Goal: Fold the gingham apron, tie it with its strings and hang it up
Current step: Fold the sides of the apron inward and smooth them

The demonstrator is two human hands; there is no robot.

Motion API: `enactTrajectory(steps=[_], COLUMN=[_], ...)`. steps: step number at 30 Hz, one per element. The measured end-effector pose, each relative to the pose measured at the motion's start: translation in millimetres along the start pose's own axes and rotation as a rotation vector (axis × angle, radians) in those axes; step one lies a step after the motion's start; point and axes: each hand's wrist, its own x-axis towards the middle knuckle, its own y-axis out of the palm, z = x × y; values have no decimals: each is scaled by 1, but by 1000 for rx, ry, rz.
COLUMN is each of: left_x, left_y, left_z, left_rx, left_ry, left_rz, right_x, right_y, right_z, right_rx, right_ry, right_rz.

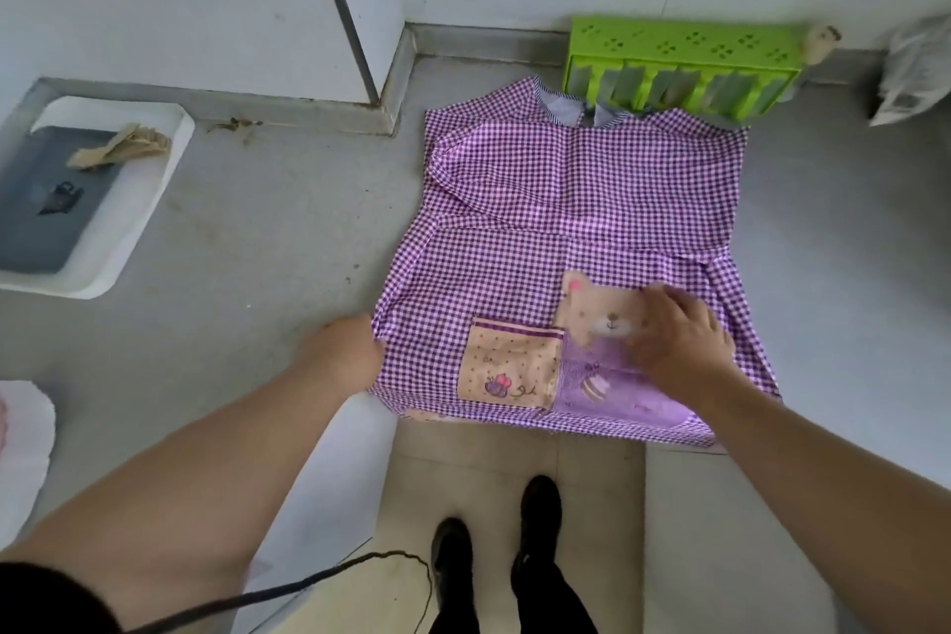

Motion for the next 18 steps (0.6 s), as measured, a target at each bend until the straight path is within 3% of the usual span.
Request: enactTrajectory(steps=[4,10,15,18], left_x=[0,-1,-9,8], left_y=[-7,-2,-1,7], left_z=[-10,-13,-20,2], left_rx=[-28,-162,-260,-476], left_ry=[-7,-31,-138,-171], left_rz=[55,-4,-3,131], right_x=[-59,-91,-101,-100], right_y=[12,19,17,18], right_z=[-54,-88,-82,-86], right_rx=[142,494,860,963], right_ry=[280,765,796,778], right_rz=[-217,-345,-315,-209])
